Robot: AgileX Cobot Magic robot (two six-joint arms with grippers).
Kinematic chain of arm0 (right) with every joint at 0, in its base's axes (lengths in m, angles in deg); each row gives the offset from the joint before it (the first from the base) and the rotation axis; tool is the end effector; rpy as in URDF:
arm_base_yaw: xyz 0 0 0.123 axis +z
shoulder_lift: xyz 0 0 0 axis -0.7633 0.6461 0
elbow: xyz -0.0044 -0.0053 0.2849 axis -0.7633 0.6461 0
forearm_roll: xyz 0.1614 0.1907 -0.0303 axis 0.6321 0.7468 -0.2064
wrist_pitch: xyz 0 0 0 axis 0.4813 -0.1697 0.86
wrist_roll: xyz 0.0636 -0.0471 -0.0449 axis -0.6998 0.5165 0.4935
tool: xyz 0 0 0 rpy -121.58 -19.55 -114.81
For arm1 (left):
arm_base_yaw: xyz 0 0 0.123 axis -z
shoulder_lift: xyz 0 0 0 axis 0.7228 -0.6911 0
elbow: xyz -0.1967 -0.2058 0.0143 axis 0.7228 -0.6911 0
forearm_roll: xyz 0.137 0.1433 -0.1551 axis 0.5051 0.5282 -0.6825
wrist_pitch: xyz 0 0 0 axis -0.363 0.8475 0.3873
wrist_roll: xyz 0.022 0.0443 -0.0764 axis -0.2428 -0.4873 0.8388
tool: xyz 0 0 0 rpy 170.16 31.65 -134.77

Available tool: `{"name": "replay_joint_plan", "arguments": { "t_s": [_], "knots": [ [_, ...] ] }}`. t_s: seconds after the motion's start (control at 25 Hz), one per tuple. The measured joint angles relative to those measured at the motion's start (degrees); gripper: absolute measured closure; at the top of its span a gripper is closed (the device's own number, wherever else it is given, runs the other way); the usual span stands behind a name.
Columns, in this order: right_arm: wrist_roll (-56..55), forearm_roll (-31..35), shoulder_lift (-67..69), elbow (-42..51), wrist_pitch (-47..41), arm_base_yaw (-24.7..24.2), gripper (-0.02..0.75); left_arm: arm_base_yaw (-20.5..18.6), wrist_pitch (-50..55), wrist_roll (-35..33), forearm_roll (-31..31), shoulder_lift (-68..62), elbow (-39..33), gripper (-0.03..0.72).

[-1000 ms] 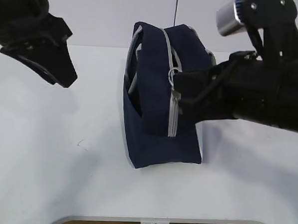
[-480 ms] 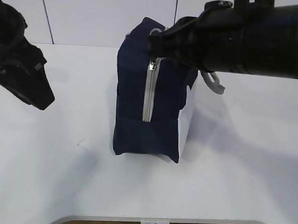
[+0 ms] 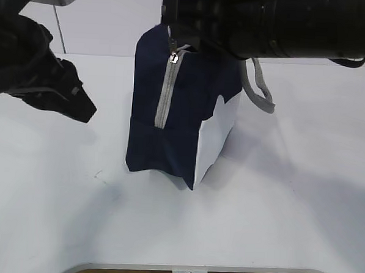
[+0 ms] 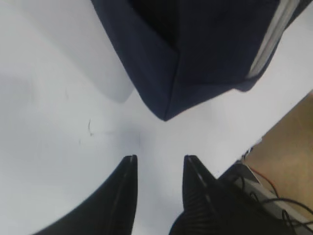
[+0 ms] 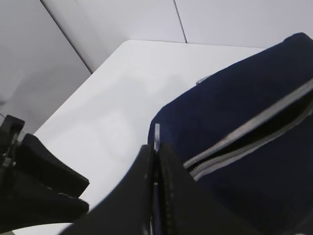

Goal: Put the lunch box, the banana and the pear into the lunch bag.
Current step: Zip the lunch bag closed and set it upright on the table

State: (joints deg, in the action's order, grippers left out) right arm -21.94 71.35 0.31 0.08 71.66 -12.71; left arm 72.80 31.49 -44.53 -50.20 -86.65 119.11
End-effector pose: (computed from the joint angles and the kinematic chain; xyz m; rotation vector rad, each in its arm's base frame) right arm 0.2610 0.2001 0.3426 -0.3562 1.9697 0.6513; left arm 0.2539 -0.1508 0.3083 0.7417 2.5066 -0.4603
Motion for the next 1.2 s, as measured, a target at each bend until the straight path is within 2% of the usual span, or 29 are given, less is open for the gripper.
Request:
{"name": "replay_joint_plan", "arguments": {
  "t_s": [0.16, 0.44, 0.56, 0.8, 1.2],
  "knots": [
    [0.00, 0.21, 0.08, -0.71, -0.38, 0.00, 0.747, 0.00, -5.32, -4.04, -2.96, 0.00, -0.33, 0.445],
    [0.00, 2.50, 0.08, -0.71, -0.64, 0.00, 0.747, 0.00, -10.28, -14.68, -12.55, -1.98, -0.33, 0.445],
    [0.00, 3.96, 0.08, -0.71, -0.74, 0.00, 0.747, 0.00, -11.10, -16.98, -15.21, -2.56, -0.33, 0.433],
    [0.00, 6.20, 0.08, -0.71, -0.85, 0.00, 0.747, 0.00, -11.84, -19.65, -16.98, -2.61, -0.33, 0.327],
    [0.00, 8.08, 0.08, -0.71, -0.96, 0.00, 0.747, 0.00, -15.33, -26.43, -24.84, -6.40, -0.33, 0.334]
  ]
}}
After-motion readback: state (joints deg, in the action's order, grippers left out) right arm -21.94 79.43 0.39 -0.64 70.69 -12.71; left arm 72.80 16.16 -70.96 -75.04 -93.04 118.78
